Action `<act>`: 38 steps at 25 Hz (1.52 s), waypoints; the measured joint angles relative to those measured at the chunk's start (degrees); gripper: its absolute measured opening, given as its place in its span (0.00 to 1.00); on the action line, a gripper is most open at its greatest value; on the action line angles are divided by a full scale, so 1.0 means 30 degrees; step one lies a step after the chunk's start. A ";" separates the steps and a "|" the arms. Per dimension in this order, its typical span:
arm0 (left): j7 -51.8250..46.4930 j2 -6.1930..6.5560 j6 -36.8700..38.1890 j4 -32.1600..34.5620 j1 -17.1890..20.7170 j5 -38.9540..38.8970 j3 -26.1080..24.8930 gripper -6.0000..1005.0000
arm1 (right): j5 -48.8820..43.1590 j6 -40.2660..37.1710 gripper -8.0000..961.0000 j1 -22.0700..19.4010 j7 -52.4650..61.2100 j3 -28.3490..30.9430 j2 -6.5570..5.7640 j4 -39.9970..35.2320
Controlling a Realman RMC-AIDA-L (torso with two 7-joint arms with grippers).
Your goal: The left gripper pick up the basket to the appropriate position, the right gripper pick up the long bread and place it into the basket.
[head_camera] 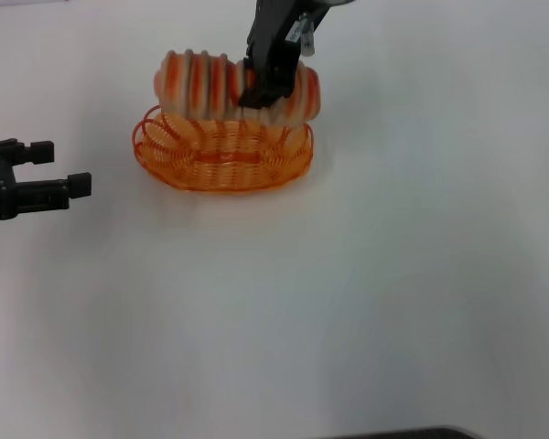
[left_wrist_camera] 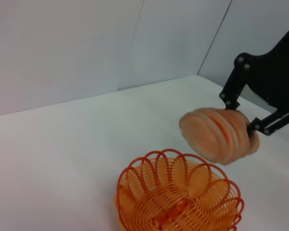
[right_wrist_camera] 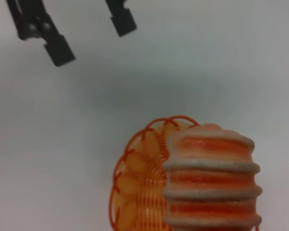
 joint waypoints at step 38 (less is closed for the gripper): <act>0.0415 -0.0091 -0.0906 -0.0240 -0.0161 -0.0041 0.0139 0.87 | 0.4520 0.2389 0.87 -0.3147 -0.1495 0.2441 -0.0297 -0.0957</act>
